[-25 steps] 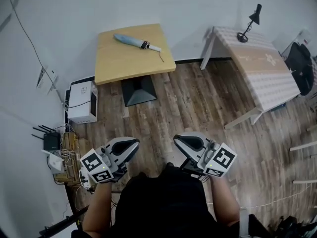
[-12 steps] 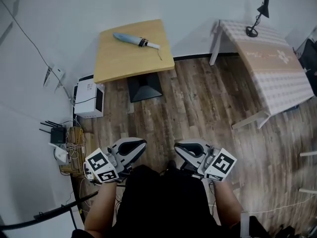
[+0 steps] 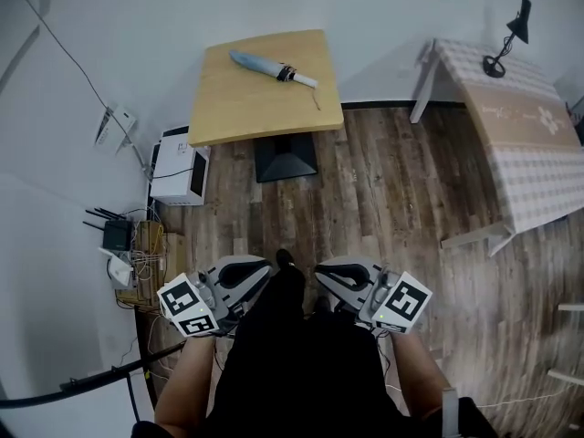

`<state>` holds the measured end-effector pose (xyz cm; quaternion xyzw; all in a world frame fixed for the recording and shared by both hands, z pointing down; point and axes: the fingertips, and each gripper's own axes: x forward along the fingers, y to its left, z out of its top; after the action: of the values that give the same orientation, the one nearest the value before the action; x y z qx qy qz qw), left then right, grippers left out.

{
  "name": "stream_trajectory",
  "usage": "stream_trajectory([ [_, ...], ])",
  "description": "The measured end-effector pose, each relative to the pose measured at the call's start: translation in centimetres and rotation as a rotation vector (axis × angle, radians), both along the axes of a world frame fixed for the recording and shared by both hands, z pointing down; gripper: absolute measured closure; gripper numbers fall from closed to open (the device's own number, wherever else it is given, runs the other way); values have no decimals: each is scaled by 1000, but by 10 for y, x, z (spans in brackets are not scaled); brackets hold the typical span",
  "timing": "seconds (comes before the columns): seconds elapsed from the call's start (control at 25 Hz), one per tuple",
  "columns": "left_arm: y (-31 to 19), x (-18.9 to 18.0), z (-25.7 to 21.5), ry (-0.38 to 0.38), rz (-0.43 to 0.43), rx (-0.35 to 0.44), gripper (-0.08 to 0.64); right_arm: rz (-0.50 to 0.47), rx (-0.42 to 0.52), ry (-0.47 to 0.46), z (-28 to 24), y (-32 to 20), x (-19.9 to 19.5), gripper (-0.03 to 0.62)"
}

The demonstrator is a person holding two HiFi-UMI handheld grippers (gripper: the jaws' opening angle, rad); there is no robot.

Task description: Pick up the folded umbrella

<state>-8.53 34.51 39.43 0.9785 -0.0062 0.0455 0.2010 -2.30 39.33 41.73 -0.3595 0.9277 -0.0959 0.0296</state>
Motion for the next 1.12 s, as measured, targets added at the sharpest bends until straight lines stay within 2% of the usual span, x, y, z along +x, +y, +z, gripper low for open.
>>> stream_trajectory([
  [0.28,-57,14,0,54,17,-9,549,20,-45,46,6,-45,14,572],
  [0.6,-160,27,-7,108,31,-15,549,55,-49,80,-8,-149,26,572],
  [0.88,-241,27,-13,92,82,40,549,118,-54,100,-20,-241,32,572],
  [1.12,-299,35,2,93,75,22,549,163,-65,108,-17,-301,47,572],
])
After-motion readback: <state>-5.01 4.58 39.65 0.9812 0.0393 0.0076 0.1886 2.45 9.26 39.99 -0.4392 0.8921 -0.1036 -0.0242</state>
